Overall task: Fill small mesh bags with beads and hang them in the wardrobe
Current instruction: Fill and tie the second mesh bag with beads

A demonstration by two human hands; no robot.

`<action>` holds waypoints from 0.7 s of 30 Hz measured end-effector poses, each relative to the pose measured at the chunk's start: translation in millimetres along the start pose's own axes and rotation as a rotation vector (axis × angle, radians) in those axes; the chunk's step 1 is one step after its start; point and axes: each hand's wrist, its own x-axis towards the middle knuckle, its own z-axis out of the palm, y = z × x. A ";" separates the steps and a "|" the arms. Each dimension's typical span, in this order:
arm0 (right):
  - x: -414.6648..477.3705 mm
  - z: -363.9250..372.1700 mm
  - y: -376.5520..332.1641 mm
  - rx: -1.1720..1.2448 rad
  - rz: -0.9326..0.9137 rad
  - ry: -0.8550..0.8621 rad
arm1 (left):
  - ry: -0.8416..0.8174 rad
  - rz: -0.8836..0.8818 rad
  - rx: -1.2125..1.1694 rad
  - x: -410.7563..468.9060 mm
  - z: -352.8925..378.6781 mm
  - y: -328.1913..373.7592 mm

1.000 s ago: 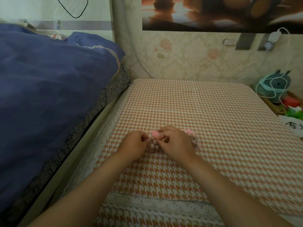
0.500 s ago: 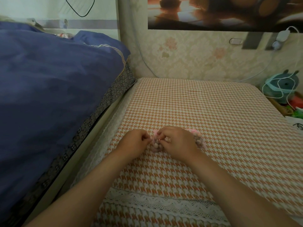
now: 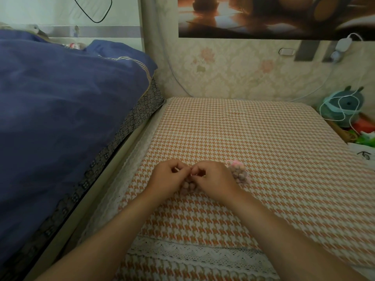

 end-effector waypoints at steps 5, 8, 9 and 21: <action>-3.5 -3.9 -4.3 0.092 0.054 -0.013 | -0.018 -0.098 -0.097 -0.1 2.6 3.2; -2.6 -5.4 -4.0 0.199 0.102 0.009 | 0.003 -0.104 -0.084 0.3 4.3 3.2; -2.7 -5.4 -3.4 0.223 0.109 0.014 | 0.013 -0.113 -0.081 0.7 5.0 2.2; -3.3 -18.0 -2.9 -0.162 -0.305 0.023 | 0.031 -0.005 0.045 -0.4 9.6 -3.6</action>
